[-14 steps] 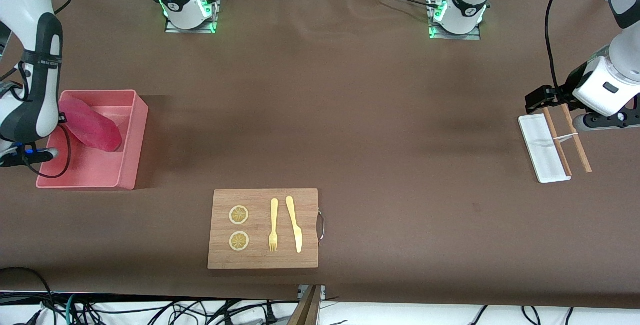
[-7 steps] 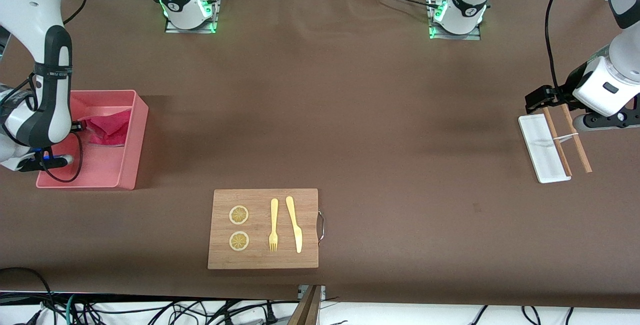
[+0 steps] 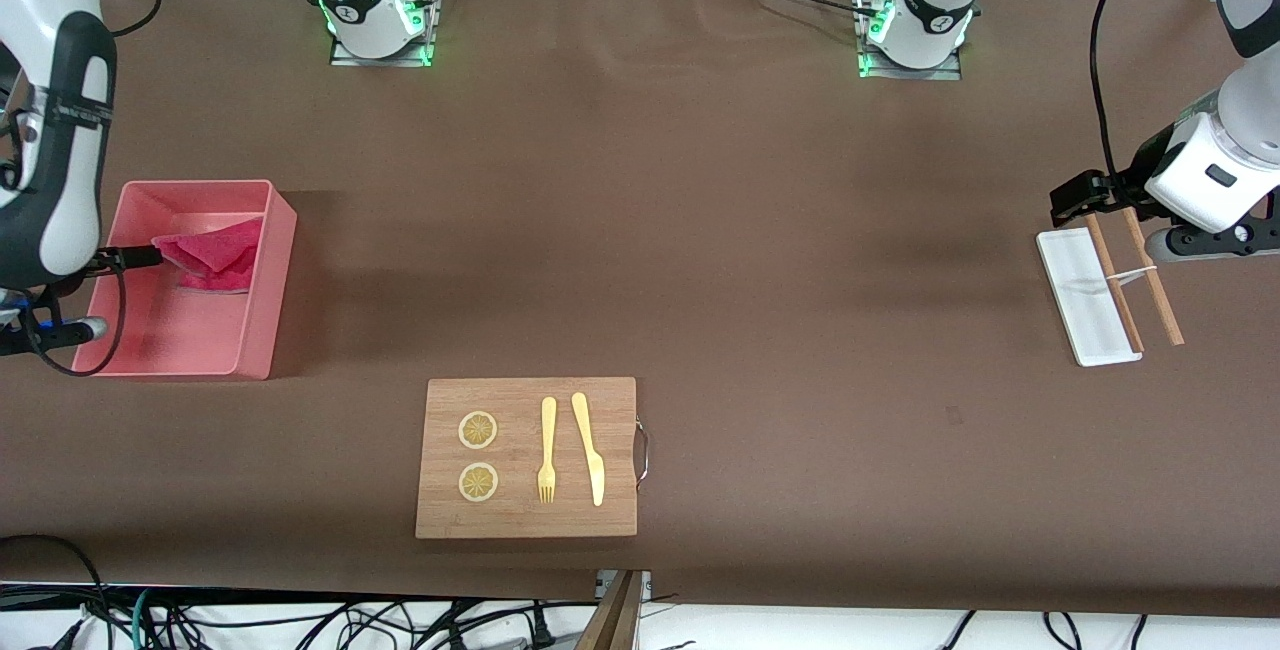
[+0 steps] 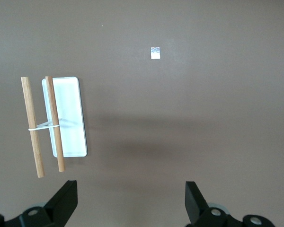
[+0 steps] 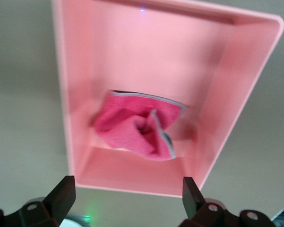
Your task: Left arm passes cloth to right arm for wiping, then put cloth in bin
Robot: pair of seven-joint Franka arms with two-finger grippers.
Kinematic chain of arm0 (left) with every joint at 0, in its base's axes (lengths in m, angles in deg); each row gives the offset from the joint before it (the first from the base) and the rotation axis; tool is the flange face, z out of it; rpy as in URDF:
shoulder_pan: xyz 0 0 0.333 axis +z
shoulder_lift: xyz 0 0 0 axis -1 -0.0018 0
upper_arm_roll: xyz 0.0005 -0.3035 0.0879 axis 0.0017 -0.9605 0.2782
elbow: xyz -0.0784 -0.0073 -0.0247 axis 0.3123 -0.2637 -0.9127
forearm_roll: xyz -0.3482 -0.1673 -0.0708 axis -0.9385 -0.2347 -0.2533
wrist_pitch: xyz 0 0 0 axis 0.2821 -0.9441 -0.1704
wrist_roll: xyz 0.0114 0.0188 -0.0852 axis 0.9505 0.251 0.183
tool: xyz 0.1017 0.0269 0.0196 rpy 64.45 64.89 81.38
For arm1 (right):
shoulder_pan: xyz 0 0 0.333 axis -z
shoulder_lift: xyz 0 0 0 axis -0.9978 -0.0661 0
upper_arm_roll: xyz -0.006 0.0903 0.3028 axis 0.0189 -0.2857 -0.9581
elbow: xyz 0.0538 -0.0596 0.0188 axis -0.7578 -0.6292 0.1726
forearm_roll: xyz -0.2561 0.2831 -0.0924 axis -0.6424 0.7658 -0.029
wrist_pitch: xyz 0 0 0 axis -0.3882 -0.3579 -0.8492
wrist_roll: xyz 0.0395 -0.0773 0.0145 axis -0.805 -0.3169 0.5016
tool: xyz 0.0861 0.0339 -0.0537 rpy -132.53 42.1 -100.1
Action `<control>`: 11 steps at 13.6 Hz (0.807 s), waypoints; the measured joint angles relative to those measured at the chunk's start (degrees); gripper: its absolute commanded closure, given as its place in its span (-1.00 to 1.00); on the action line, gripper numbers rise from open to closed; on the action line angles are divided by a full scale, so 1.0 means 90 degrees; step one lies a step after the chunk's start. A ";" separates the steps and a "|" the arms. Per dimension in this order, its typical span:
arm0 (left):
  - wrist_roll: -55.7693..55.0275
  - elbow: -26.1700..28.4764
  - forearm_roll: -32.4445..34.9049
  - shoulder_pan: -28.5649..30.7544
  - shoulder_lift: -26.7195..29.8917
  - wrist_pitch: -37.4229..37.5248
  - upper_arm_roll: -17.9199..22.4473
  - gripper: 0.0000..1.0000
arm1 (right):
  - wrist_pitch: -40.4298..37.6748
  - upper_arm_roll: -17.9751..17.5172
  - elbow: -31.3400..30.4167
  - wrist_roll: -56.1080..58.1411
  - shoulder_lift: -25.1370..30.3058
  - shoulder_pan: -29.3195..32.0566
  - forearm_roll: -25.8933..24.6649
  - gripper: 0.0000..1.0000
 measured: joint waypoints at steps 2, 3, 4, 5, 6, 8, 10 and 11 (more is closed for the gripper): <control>0.0000 0.0000 0.0000 0.0000 0.0000 0.0003 0.0000 -1.00 | -0.0408 0.0000 0.0357 0.0000 0.0099 -0.0010 0.0117 -1.00; 0.0000 0.0000 0.0000 0.0000 0.0000 0.0005 0.0000 -1.00 | -0.0516 0.0000 0.0461 -0.0008 0.0192 -0.0008 0.0136 -1.00; 0.0000 0.0000 0.0000 0.0000 -0.0001 0.0007 0.0000 -1.00 | -0.0590 -0.0029 0.0521 -0.0070 0.0333 0.0009 0.0154 -1.00; 0.0000 0.0000 0.0000 0.0000 -0.0001 0.0010 0.0000 -1.00 | -0.0683 -0.0170 0.0546 -0.0253 0.0527 0.0087 0.0153 -1.00; 0.0000 0.0000 0.0000 0.0000 -0.0001 0.0014 0.0000 -1.00 | -0.0841 -0.0476 0.0549 -0.0484 0.0774 0.0280 0.0119 -1.00; 0.0000 0.0000 0.0000 0.0000 -0.0001 0.0019 0.0000 -1.00 | -0.1072 -0.1436 0.0543 -0.0785 0.1299 0.0854 -0.0232 -1.00; 0.0000 0.0000 0.0000 0.0000 -0.0001 0.0027 0.0000 -1.00 | -0.1208 -0.2131 0.0480 -0.1120 0.1794 0.1181 -0.0549 -1.00; 0.0000 0.0000 0.0000 0.0000 -0.0001 0.0028 0.0000 -1.00 | -0.1270 -0.2390 0.0402 -0.1296 0.2049 0.1253 -0.0618 -1.00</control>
